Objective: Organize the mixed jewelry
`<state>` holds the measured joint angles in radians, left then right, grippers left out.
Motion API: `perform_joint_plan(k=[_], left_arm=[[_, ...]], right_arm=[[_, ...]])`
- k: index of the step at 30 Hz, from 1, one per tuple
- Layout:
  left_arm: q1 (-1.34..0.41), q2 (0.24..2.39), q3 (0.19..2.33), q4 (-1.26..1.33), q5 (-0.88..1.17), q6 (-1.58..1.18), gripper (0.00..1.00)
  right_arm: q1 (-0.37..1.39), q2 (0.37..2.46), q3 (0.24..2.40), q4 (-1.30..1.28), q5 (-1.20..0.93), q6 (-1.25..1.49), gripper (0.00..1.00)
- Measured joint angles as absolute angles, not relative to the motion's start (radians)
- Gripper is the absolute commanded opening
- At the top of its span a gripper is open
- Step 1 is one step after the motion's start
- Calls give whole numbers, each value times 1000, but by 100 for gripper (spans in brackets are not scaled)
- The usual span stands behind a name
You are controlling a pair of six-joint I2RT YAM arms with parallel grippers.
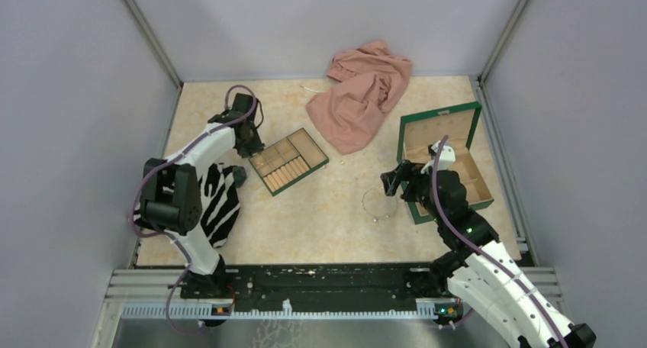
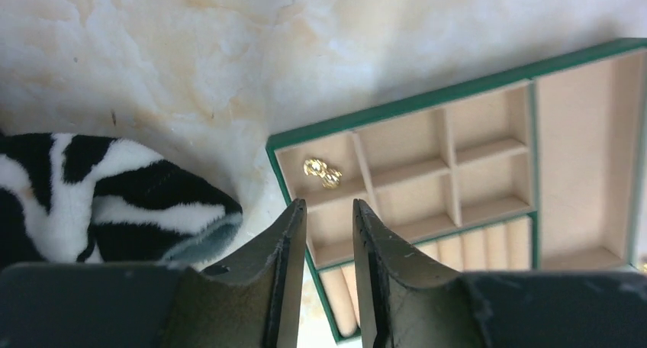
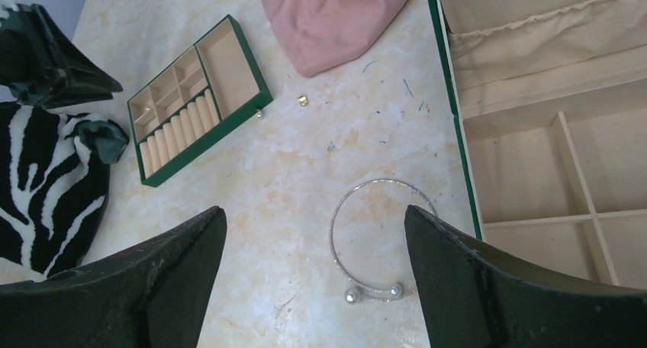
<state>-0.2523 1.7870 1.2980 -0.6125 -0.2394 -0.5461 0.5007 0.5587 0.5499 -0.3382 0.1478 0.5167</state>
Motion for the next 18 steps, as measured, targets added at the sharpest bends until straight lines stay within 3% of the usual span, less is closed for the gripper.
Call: perform_joint_plan(k=[7,12,18], left_arm=[[-425,1651,1286,-563,-273,-535,38],[-635,1797,1429,-555,-273,-508,39],[-739,1962,1530,-545,-235,-496,37]], right_arm=[[501,579,550,-336,144,517,86],[501,585,550,-336,141,517,86],[501,569,550,-342,143,517,86]])
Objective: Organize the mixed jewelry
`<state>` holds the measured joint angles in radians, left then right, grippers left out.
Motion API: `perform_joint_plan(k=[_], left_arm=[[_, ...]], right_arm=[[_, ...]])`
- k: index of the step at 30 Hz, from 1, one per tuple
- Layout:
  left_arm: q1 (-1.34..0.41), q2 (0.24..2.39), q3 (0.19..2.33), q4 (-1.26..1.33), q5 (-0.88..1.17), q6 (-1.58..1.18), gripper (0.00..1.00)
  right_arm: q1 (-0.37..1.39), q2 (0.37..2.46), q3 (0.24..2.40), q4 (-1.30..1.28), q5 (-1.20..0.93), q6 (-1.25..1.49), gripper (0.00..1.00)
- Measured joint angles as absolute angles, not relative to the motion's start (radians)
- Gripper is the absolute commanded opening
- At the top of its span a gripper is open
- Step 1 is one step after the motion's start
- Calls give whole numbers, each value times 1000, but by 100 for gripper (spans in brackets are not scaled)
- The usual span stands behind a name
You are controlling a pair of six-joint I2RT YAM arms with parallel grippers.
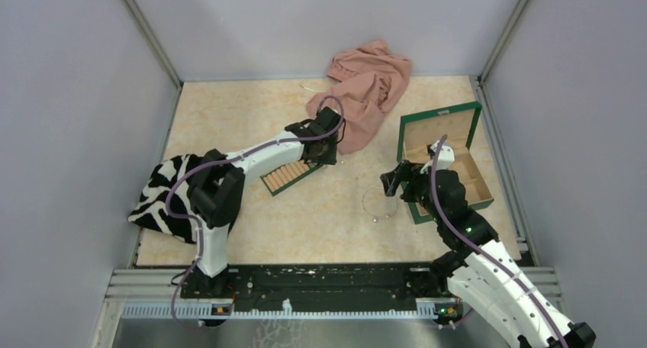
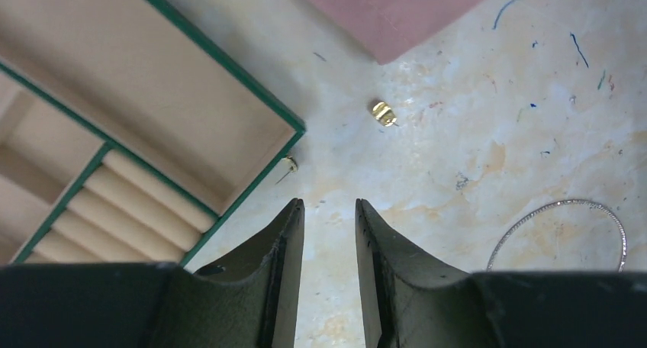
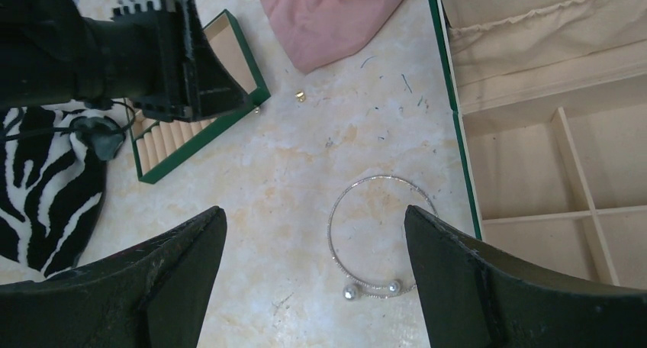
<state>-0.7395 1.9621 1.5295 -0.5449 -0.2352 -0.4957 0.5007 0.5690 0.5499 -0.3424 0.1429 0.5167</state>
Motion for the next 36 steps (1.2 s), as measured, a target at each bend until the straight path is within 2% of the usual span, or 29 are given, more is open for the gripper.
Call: perform_joint_plan(k=[10,17,26,30,36], left_arm=[[-812,2112,1657,-535,-235,-452,38],[-835,2228,1829,-569,-275,-434,41],[-833,2264,1844,-605,-315,-449,40],[-833,2270,1844,-612,-330,-451,37],[-833,2277,1844,-615,-337,-452,24]], right_arm=[[501,551,559,-369,159,516,86],[501,553,559,-369,158,517,86],[501,553,572,-393,160,516,86],[501,553,572,-394,160,517,86],[501,553,572,-393,161,517,86]])
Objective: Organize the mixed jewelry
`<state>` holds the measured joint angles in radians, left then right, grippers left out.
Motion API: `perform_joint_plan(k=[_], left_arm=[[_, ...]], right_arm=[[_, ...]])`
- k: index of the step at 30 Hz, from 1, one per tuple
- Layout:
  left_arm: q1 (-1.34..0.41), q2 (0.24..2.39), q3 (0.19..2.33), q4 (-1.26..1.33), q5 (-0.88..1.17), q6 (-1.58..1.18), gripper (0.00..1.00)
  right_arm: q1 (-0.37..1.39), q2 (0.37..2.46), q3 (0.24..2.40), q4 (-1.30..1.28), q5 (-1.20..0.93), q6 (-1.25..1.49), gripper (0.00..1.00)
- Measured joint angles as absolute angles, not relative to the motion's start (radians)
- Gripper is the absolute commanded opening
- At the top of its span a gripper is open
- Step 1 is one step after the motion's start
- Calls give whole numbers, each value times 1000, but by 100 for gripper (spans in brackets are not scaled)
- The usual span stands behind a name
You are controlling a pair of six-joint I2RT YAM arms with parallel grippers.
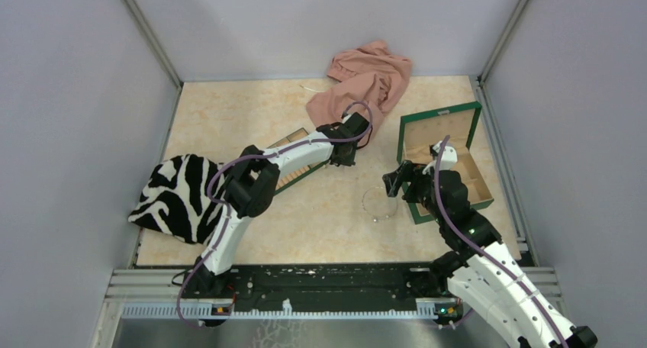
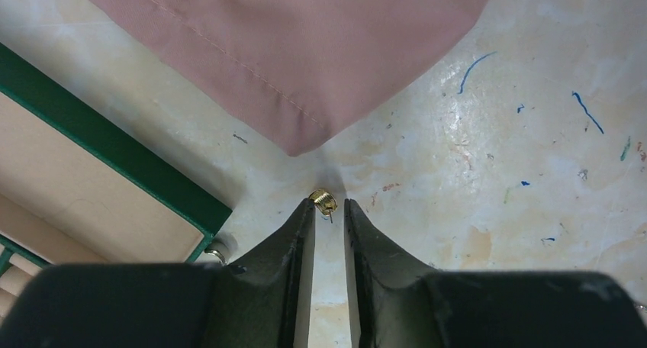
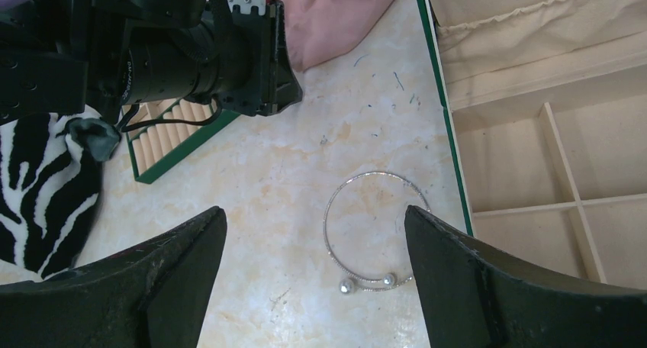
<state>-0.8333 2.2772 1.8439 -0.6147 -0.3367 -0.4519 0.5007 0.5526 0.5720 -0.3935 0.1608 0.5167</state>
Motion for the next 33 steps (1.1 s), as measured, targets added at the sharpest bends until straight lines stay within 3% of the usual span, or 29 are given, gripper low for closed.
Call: perform_joint_plan(k=[6,12,21,33], left_arm=[[-833,2284,1844,-624,-341,-451,18],[-833,2286,1849,-628,-348,-448,0],[-833,2285,1855,-635,-292,-365,0],[-803,2127,1804,-709,136,-138,0]], right_arm=[[501,560,572,-392,160,517,86],[501,564,572,-391,160,517,86],[501,564,572,-389,158,517,86],[501,550,569,-387,155,524,86]])
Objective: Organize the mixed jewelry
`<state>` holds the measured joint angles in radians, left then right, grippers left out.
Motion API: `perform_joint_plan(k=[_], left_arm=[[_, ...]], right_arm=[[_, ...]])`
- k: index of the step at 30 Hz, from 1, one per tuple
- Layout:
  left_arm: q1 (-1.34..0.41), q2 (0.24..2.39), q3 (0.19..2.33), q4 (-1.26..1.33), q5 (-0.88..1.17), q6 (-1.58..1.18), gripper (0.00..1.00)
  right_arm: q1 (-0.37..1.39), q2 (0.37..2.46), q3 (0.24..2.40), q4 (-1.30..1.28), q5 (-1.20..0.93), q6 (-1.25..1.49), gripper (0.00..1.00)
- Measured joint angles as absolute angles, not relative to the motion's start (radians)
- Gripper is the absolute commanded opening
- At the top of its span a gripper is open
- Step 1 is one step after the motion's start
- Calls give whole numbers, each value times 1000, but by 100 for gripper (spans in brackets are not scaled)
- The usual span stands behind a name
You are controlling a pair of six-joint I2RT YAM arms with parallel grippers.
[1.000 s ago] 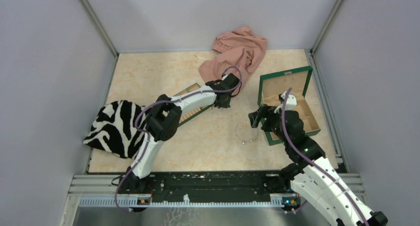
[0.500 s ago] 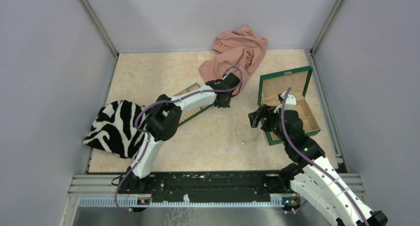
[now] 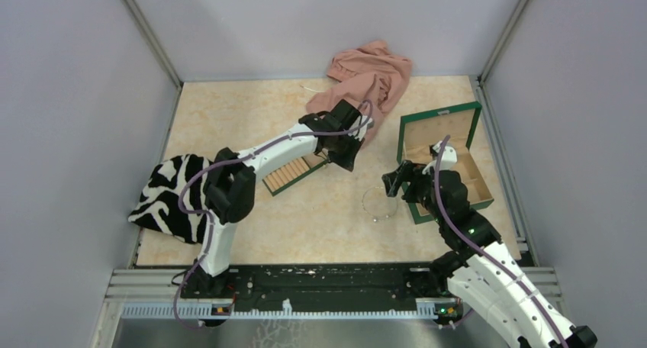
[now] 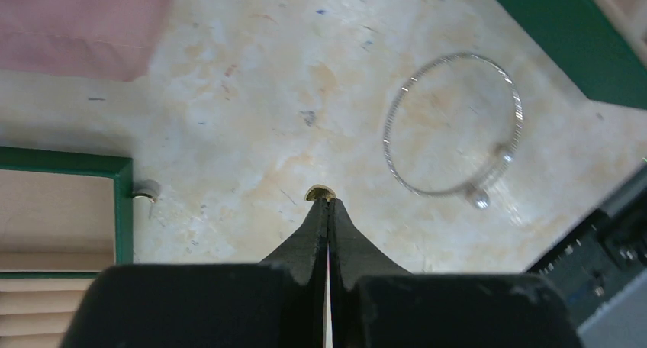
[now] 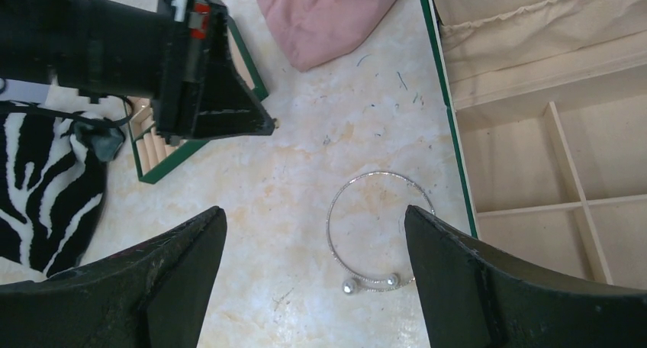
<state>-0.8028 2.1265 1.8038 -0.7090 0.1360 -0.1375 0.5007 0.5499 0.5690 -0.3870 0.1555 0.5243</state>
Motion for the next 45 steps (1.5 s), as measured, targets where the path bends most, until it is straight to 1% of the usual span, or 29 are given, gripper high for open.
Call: perform_joint_plan(k=[3,6,10,15,22,25,32,45], left_arm=[[-789,2067,1774,-719,237,-101,0],[-749,2001,1715,-717,400,-69,0],[-617,1935,1620,-671,689,-63,0],[-459,1910,1553,-592,949,-93,0],[-455,1874,1493,-464,1266,-130,0],[-459,1840,1478,-408,1368,-147,0],[-459,1784,1477,-317,1497,-183,0],[-459,1738,1439,-291,1531,-183,0]], right_arm=[[501,541,567,-387,156,525,86],[501,529,566,-389,156,525,86],[501,507,563,-390,161,524,86],[501,494,562,-390,165,525,86],[501,493,549,-390,164,525,86],[501,498,549,-385,164,524,86],[501,512,549,-382,163,517,86],[501,505,549,-382,163,517,86]])
